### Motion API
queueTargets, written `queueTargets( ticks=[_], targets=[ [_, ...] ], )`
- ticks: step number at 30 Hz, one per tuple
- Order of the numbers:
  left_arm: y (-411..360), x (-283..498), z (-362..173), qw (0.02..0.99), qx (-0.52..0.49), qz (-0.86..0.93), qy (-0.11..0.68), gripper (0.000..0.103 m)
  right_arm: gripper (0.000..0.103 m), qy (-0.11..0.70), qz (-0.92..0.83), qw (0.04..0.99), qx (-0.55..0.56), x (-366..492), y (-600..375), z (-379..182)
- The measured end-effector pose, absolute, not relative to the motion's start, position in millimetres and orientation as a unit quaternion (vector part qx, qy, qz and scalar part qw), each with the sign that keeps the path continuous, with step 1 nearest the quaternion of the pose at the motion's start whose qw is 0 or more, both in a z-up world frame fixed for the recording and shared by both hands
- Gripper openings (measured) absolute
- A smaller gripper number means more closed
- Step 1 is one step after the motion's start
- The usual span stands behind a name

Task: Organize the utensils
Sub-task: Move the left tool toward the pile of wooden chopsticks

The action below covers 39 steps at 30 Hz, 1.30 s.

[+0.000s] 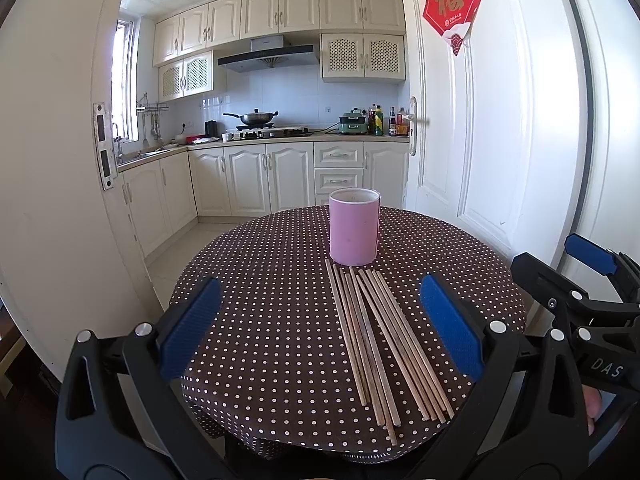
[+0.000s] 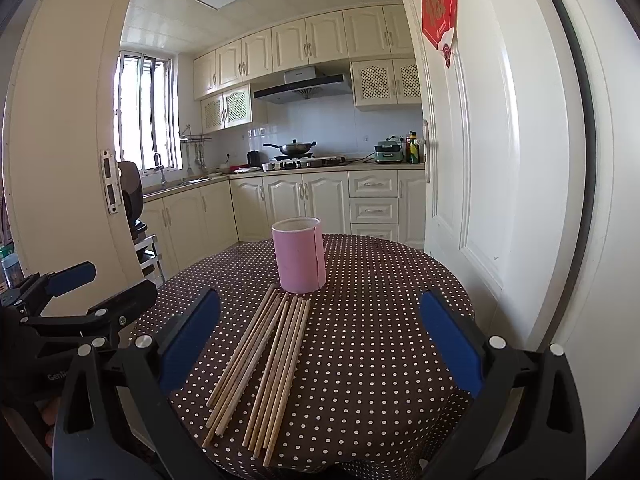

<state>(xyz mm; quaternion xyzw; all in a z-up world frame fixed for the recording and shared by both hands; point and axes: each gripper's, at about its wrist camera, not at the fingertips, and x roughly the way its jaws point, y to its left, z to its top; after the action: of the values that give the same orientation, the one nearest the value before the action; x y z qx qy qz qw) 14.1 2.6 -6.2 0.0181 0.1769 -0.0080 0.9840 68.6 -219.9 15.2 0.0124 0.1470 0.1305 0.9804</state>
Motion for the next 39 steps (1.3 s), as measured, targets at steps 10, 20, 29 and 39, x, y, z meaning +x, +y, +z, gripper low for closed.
queueTargets(
  ticks=[10,20,29,39],
  targets=[
    [3,35,-17,0.979,0.022,0.0,0.204,0.097,0.096,0.174,0.13,0.976,0.012,87,-218,7],
    [8,58,-32,0.971,0.023,0.014,0.239,0.097,0.096,0.22,0.129,0.967,0.019,111,-215,-9],
    [11,80,-51,0.959,0.027,0.027,0.28,0.097,0.096,0.258,0.117,0.959,0.008,127,-209,-24],
    [13,108,-70,0.948,0.028,0.041,0.314,0.097,0.096,0.301,0.103,0.948,0.006,150,-204,-42]
  ],
)
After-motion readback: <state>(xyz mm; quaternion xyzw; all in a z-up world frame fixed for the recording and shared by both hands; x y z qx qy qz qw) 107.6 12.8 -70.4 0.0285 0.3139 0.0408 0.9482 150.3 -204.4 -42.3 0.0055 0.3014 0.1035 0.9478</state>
